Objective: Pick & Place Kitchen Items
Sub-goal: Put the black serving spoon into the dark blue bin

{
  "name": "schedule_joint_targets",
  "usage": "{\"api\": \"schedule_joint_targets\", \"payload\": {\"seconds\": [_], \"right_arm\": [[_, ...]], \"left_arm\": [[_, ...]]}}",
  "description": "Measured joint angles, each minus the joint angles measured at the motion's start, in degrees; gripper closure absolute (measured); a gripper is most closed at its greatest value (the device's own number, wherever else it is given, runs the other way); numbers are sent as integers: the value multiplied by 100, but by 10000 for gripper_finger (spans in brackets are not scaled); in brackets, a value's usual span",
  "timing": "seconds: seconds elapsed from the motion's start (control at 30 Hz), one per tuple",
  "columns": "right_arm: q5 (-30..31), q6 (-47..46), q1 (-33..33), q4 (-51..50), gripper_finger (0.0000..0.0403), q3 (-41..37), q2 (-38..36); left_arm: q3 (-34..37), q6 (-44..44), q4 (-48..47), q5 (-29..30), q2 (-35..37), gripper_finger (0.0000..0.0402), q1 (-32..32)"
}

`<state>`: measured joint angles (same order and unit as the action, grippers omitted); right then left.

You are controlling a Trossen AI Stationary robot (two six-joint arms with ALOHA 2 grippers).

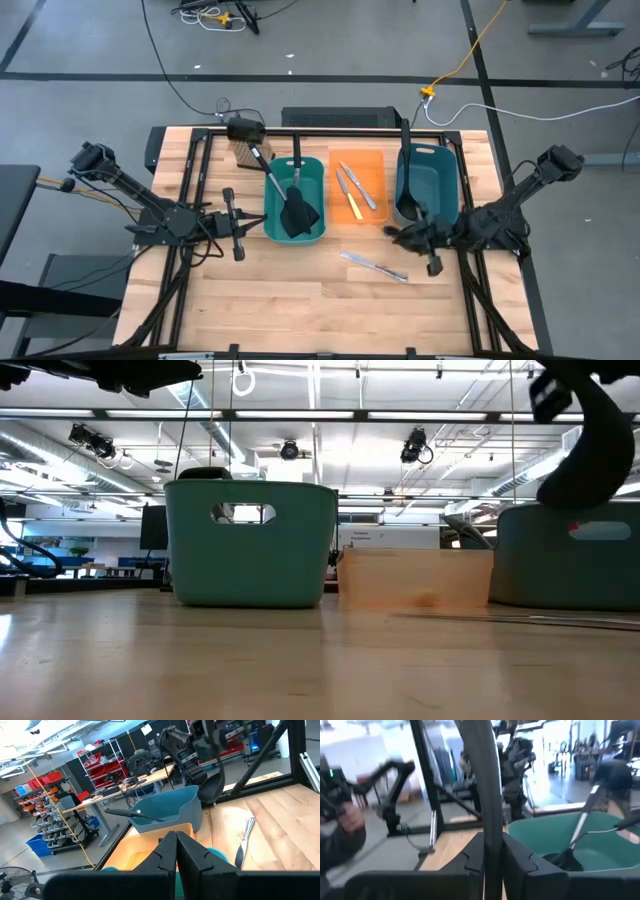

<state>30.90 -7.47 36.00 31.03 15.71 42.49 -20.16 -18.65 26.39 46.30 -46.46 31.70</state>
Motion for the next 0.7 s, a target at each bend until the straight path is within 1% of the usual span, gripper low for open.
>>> {"api": "schedule_joint_targets", "payload": {"seconds": [0.13, 0.23, 0.3, 0.37, 0.4, 0.47, 0.57, 0.6, 0.63, 0.7], "right_arm": [[299, -65, 75, 402, 359, -751, -640], [558, 69, 159, 1194, 359, -1176, -920], [553, 283, 188, 1674, 359, -1398, -986], [424, 569, 191, 2191, 359, -1442, -996], [369, 743, 191, 2395, 359, -1374, -1003], [296, 1105, 189, 2437, 359, -1057, -1004], [310, 1404, 187, 1785, 359, -312, -1001], [393, 1403, 187, 1479, 359, -26, -995], [605, 1378, 189, 1220, 359, 264, -993], [1241, 1411, 174, 650, 359, 886, -992]], "left_arm": [[0, -4, 0, 0, 0, 388, 0], [0, -6, 0, -1, 0, 388, 0], [0, -11, -1, -2, 0, 388, 0], [0, -17, 0, 0, 0, 388, -4], [0, -20, 0, -2, -1, 388, -4], [0, -20, -1, -2, 0, 388, -4], [0, -110, 0, -2, -2, 388, -4], [0, -116, 1, -2, -2, 388, -4], [0, -116, 2, -2, -1, 388, -4], [0, -114, 0, -2, -2, 388, -4]]}}
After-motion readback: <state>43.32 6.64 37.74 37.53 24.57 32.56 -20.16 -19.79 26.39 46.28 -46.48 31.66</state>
